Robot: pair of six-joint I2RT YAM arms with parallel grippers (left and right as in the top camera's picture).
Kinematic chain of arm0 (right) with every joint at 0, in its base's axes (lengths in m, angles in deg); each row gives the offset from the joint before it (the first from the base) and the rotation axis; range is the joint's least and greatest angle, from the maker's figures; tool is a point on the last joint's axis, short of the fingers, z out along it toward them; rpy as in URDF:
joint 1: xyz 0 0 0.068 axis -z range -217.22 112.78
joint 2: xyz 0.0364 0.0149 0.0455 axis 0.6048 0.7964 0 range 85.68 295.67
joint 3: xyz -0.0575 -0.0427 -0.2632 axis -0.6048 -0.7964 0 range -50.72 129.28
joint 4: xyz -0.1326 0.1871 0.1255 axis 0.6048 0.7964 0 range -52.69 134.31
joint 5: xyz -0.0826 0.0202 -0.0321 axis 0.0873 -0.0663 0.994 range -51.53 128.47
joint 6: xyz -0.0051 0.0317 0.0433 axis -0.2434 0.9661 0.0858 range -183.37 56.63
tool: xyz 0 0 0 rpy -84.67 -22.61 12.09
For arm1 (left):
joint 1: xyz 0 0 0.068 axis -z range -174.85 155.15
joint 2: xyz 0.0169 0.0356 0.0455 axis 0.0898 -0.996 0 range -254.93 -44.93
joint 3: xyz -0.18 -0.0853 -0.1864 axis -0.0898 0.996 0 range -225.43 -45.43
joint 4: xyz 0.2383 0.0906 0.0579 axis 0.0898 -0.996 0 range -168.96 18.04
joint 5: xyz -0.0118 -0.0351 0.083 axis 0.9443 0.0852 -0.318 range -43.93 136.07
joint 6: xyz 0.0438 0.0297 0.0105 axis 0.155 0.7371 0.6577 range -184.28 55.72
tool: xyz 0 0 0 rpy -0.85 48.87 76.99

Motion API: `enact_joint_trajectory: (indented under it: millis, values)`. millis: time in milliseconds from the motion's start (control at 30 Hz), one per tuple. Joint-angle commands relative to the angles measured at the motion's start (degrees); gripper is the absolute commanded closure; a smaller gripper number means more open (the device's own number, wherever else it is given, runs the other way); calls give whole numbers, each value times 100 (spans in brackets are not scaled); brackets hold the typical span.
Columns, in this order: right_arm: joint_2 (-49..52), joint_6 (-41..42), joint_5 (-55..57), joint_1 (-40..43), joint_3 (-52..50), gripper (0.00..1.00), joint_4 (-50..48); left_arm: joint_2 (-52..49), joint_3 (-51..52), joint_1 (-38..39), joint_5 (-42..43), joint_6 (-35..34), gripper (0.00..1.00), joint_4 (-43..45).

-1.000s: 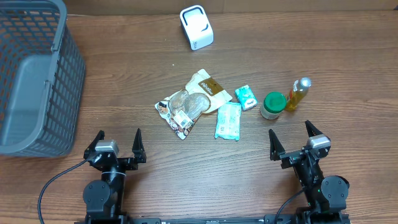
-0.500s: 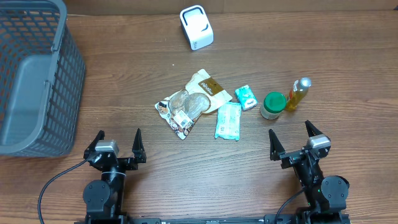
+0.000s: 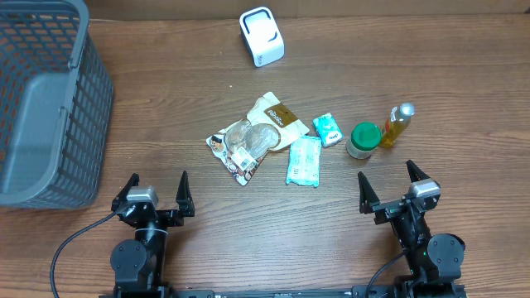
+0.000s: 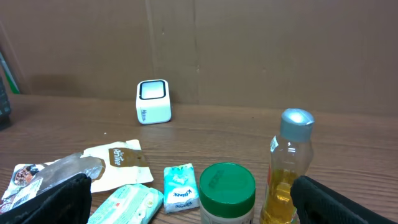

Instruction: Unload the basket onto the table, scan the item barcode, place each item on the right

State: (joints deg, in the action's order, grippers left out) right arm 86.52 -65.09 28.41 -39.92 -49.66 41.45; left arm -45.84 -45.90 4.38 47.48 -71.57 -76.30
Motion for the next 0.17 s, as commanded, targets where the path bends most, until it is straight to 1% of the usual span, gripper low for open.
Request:
enact_joint_trajectory:
  millis: [0,133]
  values:
    - [-68,-24,31,15,-61,0,-17,66,20,-37,-35,90,0,-13]
    - [-68,-24,31,15,-61,0,-17,66,20,-37,-35,90,0,-11]
